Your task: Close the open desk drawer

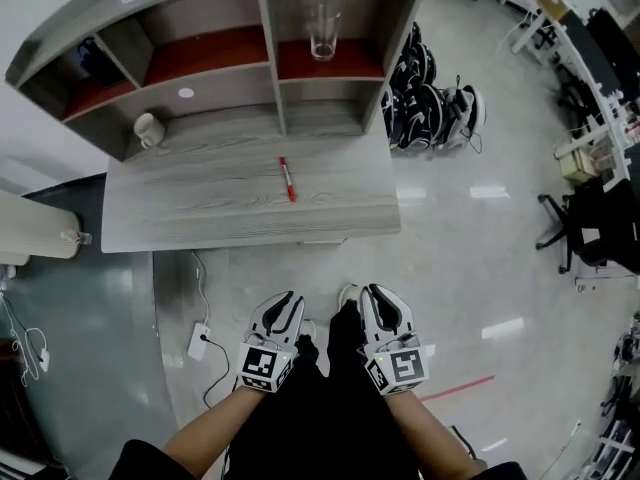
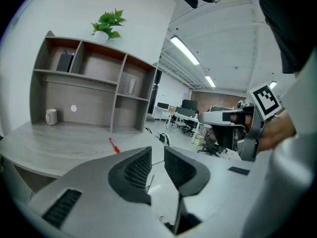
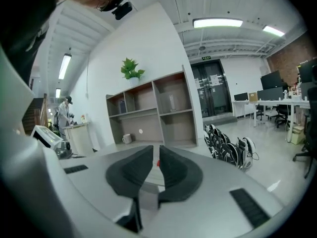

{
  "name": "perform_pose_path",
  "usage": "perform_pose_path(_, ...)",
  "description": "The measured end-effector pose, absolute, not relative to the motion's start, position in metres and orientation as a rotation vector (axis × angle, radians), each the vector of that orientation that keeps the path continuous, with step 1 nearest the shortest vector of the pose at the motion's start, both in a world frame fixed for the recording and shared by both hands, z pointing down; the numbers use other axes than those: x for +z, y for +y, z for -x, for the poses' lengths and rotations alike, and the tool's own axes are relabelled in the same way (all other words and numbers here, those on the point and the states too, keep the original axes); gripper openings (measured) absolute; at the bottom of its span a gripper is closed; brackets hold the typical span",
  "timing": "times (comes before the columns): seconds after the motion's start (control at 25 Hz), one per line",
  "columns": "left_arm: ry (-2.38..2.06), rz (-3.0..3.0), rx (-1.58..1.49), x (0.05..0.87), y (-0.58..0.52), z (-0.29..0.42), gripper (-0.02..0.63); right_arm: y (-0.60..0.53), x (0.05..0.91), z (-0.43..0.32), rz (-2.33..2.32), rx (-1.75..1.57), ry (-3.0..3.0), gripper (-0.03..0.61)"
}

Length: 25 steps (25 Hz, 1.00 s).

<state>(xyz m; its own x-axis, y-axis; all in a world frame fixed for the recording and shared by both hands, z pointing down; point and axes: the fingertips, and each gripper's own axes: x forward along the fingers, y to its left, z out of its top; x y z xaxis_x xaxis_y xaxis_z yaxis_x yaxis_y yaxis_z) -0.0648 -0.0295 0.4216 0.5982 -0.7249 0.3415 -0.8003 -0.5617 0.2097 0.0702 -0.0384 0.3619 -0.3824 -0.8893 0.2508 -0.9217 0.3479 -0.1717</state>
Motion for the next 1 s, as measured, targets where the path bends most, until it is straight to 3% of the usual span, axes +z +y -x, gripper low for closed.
perform_pose_path(0.32,-1.284,-2.510,0.177,0.345,-0.024,0.068,0.026,-0.014,0.283,-0.067,-1.728,0.319,-2.507,0.037)
perform_pose_path(1.0,-1.303,-2.655,0.048,0.265,0.011,0.046,0.014,0.022,0.218,-0.052,-1.823,0.088,-2.488,0.017)
